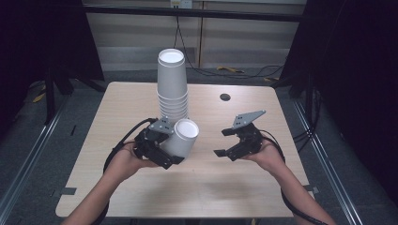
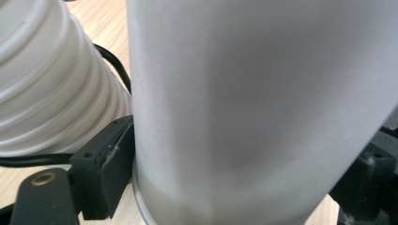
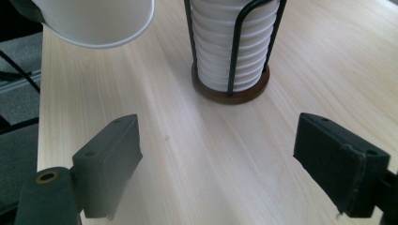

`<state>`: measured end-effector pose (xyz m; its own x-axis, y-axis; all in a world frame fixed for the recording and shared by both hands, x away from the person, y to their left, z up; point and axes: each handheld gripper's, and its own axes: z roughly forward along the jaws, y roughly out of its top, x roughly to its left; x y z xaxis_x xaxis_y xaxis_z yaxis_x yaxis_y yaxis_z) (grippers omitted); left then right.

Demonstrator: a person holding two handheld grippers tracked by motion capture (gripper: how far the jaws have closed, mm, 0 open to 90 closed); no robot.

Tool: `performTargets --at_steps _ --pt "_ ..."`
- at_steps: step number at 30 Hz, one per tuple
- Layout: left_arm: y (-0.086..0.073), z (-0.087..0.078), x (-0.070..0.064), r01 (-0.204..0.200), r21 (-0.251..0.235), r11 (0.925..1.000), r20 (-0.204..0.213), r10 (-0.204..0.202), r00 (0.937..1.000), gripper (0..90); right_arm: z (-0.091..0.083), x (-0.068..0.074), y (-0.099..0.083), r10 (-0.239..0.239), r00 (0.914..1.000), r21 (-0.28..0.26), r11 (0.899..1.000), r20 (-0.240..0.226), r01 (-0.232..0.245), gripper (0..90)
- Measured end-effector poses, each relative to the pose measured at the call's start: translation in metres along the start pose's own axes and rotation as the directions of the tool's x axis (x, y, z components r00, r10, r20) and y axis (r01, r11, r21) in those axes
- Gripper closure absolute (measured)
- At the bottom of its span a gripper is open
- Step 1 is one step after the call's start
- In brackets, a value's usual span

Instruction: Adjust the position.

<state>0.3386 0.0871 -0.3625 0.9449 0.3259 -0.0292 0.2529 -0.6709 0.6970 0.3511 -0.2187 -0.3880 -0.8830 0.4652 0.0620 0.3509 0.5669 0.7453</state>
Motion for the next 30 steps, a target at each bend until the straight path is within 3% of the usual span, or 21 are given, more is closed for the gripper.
performTargets --at_steps 6,11,20,24,30 --pt "0.004 0.005 -0.001 -0.018 0.046 0.9988 0.002 0.018 0.9998 13.9 0.001 0.002 0.001 -0.016 0.9998 0.029 0.999 -0.013 0.017 14.9" --pt "0.005 0.011 0.0 -0.007 0.066 0.9978 0.015 0.006 0.9999 13.9 0.001 0.003 0.002 -0.03 0.9992 0.041 0.999 -0.025 0.031 14.8" --pt "0.009 0.022 -0.002 -0.054 0.152 0.987 0.025 0.051 0.9984 13.8 -0.001 0.003 0.0 -0.047 0.9977 0.082 0.995 -0.05 0.051 13.9" --pt "0.011 0.024 -0.002 -0.043 0.15 0.9877 0.02 0.041 0.999 13.7 -0.001 0.003 0.0 -0.058 0.9964 0.099 0.993 -0.062 0.064 13.7" --pt "0.015 0.027 -0.003 -0.068 0.181 0.9812 0.018 0.065 0.9977 13.7 -0.004 0.003 0.003 -0.072 0.9939 0.137 0.987 -0.084 0.083 13.8"
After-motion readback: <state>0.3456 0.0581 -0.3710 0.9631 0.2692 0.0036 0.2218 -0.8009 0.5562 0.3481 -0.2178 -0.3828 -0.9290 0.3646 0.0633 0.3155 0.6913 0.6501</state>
